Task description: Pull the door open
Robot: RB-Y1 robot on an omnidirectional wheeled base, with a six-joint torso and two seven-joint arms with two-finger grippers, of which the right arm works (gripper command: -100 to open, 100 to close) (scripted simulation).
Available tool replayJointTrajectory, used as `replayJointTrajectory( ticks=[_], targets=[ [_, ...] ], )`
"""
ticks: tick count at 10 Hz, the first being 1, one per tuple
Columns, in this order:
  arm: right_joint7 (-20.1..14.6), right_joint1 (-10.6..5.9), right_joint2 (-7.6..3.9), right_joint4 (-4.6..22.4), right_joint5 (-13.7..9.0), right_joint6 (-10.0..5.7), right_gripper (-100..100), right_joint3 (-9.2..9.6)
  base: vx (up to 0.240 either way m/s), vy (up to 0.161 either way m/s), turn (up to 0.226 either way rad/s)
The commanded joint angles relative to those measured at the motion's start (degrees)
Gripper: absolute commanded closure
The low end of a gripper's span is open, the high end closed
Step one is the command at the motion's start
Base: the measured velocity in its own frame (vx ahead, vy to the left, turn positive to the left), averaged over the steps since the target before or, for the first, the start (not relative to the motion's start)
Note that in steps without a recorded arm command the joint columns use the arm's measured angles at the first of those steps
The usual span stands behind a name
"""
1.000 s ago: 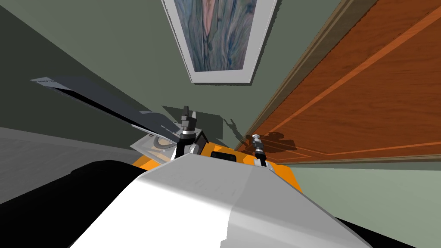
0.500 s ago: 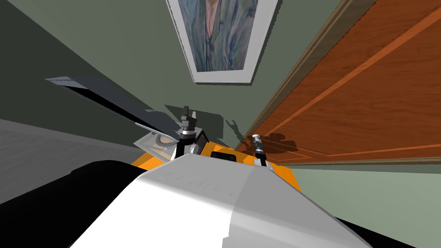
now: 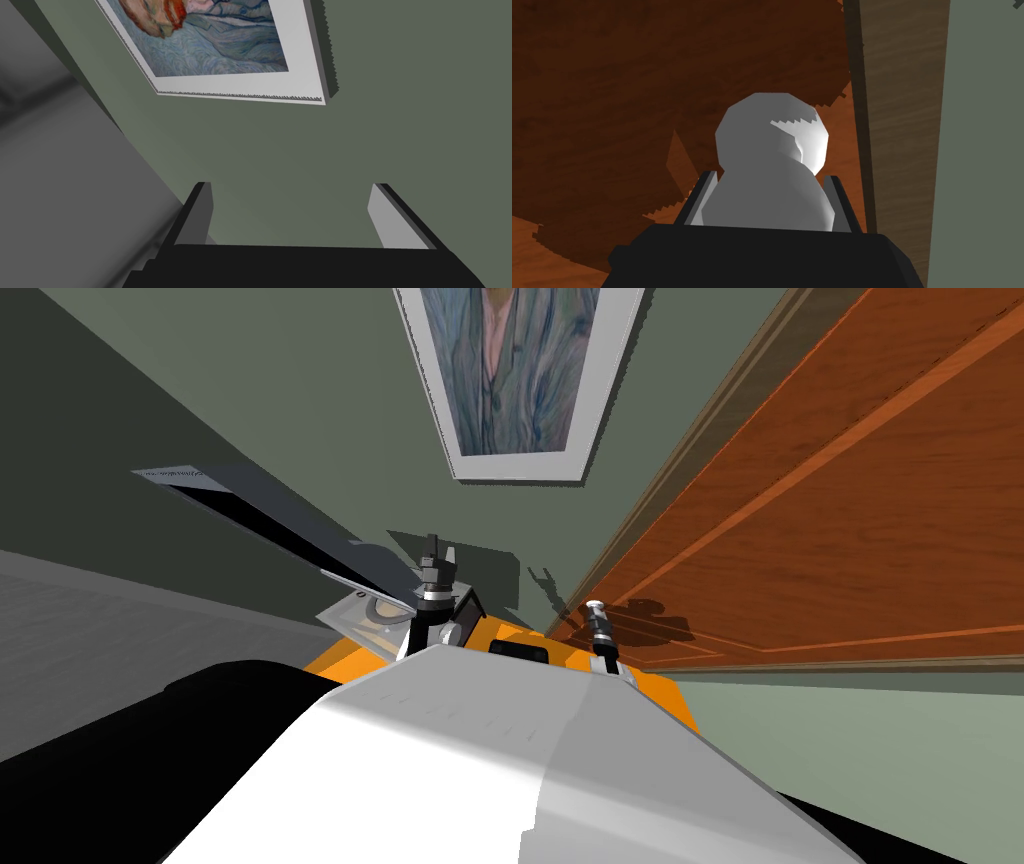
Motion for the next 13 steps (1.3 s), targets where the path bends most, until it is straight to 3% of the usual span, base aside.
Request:
replayJointTrajectory(
  ticks=[1, 4, 13],
  targets=[
    [-2.86, 0.06, 0.13, -0.05, -0.85, 0.1, 100, 0.43, -0.03, -0.013, 0.063],
    [-5.82, 0.05, 0.1, -0.07, -1.43, 0.15, 100, 0.66, -0.028, -0.012, 0.028],
    [-19.23, 0.0, -0.12, -0.18, -5.73, 0.51, 100, 2.33, -0.037, -0.015, 0.049]
  ],
)
